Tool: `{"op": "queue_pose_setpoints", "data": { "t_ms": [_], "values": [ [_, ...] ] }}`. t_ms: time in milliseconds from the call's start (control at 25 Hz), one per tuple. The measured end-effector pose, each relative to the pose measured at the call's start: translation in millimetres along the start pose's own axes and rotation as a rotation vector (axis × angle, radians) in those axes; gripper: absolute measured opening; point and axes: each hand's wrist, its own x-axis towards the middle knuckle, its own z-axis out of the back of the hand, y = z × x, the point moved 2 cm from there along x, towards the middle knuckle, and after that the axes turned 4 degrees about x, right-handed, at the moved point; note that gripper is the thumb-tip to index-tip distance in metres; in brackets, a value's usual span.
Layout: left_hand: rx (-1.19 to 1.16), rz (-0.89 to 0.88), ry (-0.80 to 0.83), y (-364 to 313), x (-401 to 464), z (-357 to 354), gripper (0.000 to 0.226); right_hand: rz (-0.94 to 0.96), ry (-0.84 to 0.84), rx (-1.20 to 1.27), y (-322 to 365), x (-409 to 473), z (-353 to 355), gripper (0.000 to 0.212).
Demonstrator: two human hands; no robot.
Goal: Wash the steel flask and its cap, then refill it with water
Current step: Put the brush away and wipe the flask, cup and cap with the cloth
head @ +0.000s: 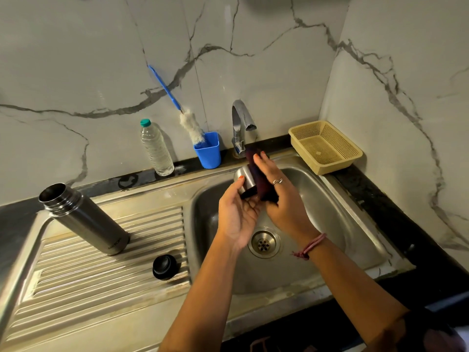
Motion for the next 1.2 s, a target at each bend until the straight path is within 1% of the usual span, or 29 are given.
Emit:
{"op": "queue_pose_setpoints", "data": {
  "t_ms": [40,80,120,200,240,320,400,440,560,600,720,760,800,880,920,960,1000,1080,1120,1200],
  "values": [
    [0.027,-0.013,0.008,0,-2,-2,0.033,-0.057,0.000,0.073,-1,4,2,0.073],
    [0.043,-0.026,0.022,0,-2,-4,0.032,-0.074,-0.006,0.087,1,6,2,0.074],
    [0.044,-0.031,0.037,0,-3,-5,0.030,-0.059,-0.014,0.061,3,5,1,0.073],
    [0.020,-0.036,0.064,-3,-2,-6,0.027,0.042,-0.015,-0.020,7,3,-1,0.074],
    [0.011,-0.044,0.071,-4,-1,-5,0.026,0.055,-0.006,-0.002,6,3,-1,0.073],
    [0.011,-0.058,0.071,-4,2,0,0.029,-0.042,-0.003,0.121,4,5,3,0.069],
    [0.018,-0.043,0.044,-5,3,4,0.035,-0.121,-0.012,0.156,3,6,8,0.071],
    [0.012,-0.032,0.032,-5,4,6,0.038,-0.111,-0.022,0.119,6,6,9,0.072],
    [-0.037,-0.022,0.036,-7,4,7,0.034,0.079,0.004,-0.105,9,0,4,0.071],
    [-0.039,-0.017,0.039,-8,3,5,0.033,0.089,0.023,-0.100,6,-1,4,0.072],
    [0.048,-0.024,0.069,-6,-1,-3,0.037,-0.068,0.016,0.116,3,4,8,0.073],
    [0.073,-0.029,0.077,-5,-3,-6,0.037,-0.084,0.006,0.131,5,5,9,0.071],
    [0.088,-0.039,0.076,-4,-3,-6,0.037,-0.071,0.000,0.112,8,4,9,0.069],
    [0.081,-0.059,0.087,-6,-3,-7,0.032,0.026,0.005,0.028,14,2,6,0.070],
    [0.075,-0.066,0.098,-7,-2,-7,0.028,0.056,0.014,0.026,13,1,5,0.071],
    [0.075,-0.073,0.099,-7,-1,-5,0.026,0.031,0.023,0.074,11,0,6,0.072],
    [0.074,-0.079,0.090,-6,0,-3,0.024,-0.033,0.019,0.150,8,2,8,0.071],
    [0.075,-0.076,0.054,-5,2,2,0.027,-0.138,0.006,0.210,5,3,12,0.074],
    [0.068,-0.065,0.034,-5,3,4,0.032,-0.140,-0.001,0.168,6,2,13,0.076],
    [0.032,-0.047,0.019,-6,3,6,0.035,-0.050,0.013,0.025,9,-2,9,0.081]
  ]
}}
